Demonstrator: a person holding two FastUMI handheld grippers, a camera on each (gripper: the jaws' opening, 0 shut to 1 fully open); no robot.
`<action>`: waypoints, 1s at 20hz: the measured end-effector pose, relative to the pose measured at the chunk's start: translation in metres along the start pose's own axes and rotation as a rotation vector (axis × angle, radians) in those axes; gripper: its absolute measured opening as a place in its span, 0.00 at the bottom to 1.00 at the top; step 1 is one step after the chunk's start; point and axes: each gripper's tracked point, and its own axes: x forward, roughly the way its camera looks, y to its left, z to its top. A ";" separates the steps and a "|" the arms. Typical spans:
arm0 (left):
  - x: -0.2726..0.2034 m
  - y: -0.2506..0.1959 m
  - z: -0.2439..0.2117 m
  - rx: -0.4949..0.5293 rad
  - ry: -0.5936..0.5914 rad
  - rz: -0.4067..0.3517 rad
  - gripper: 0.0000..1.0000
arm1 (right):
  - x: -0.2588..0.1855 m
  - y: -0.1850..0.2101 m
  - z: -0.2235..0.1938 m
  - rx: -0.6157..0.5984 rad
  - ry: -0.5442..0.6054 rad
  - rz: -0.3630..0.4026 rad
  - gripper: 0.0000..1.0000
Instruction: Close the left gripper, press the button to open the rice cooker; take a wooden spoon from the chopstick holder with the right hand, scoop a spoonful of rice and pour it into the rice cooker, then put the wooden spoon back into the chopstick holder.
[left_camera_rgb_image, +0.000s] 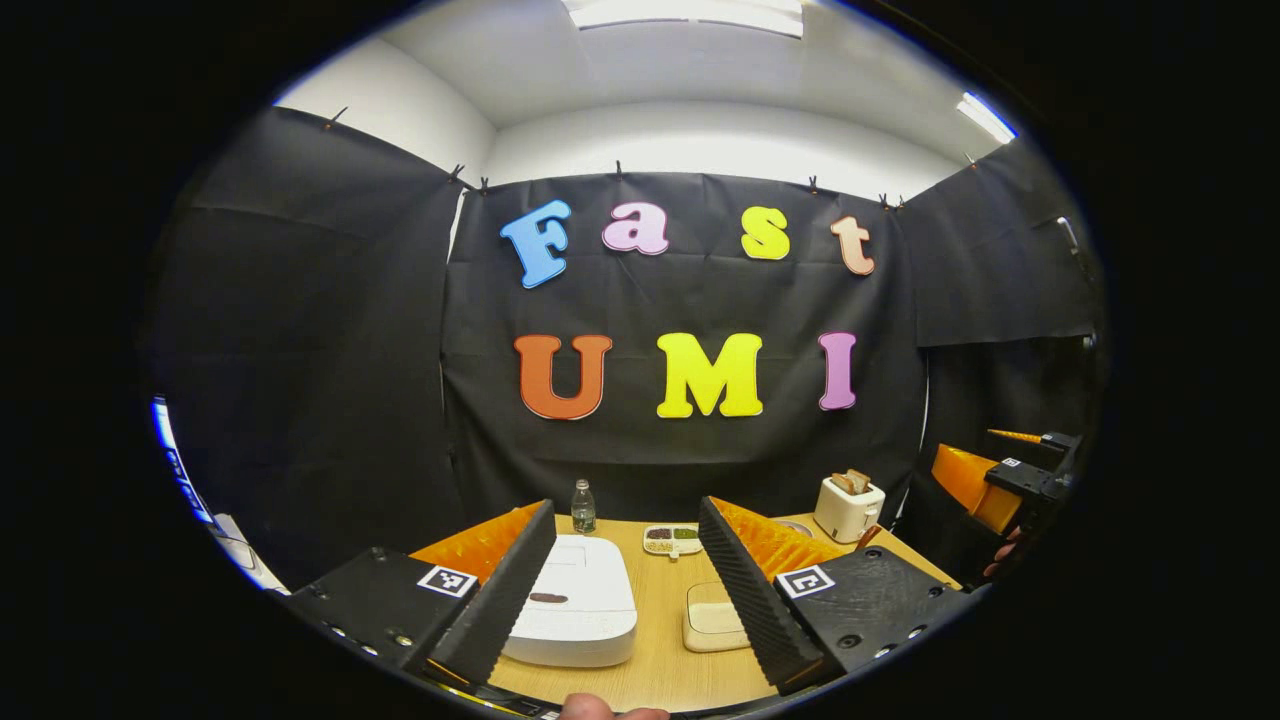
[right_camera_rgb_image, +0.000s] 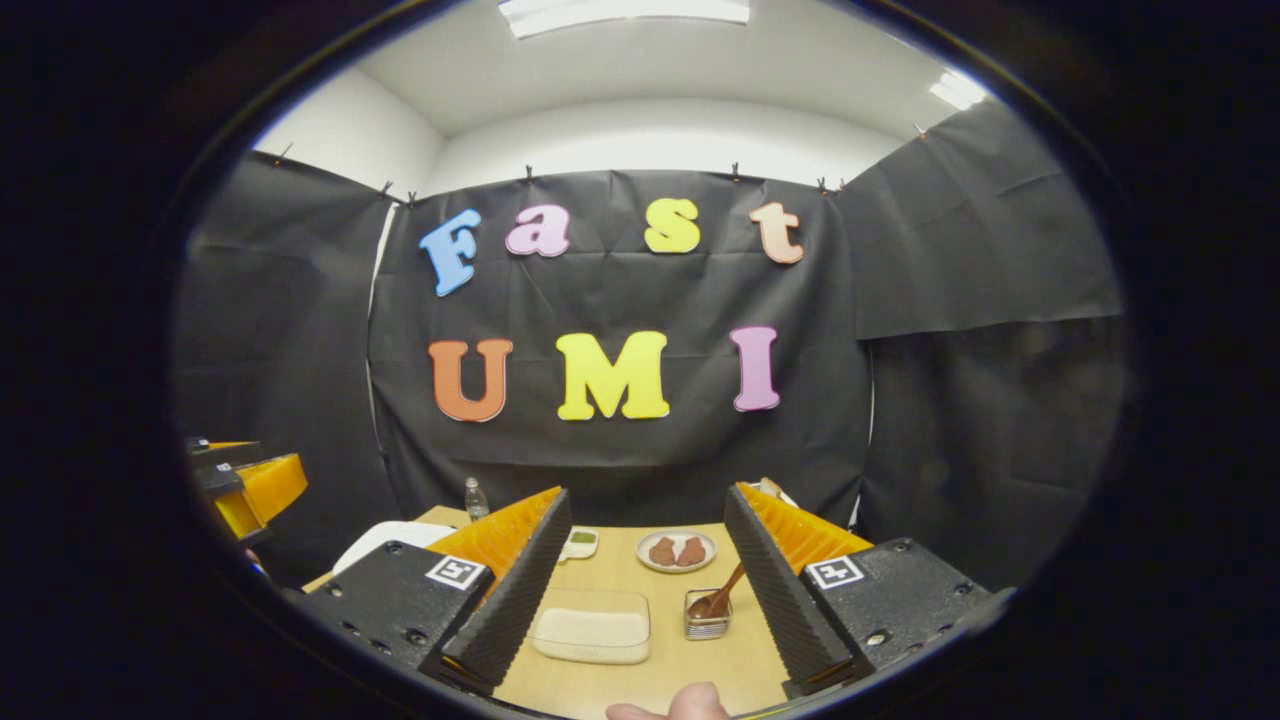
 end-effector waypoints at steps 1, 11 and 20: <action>0.000 -0.001 -0.001 -0.003 0.004 -0.002 0.94 | 0.001 0.001 0.001 0.000 0.000 0.000 1.00; 0.013 0.009 -0.026 -0.016 0.093 0.021 0.94 | 0.019 -0.021 0.002 -0.011 0.003 -0.024 0.97; 0.043 0.029 -0.074 -0.065 0.287 0.026 0.93 | 0.058 -0.040 -0.017 -0.002 0.038 -0.005 1.00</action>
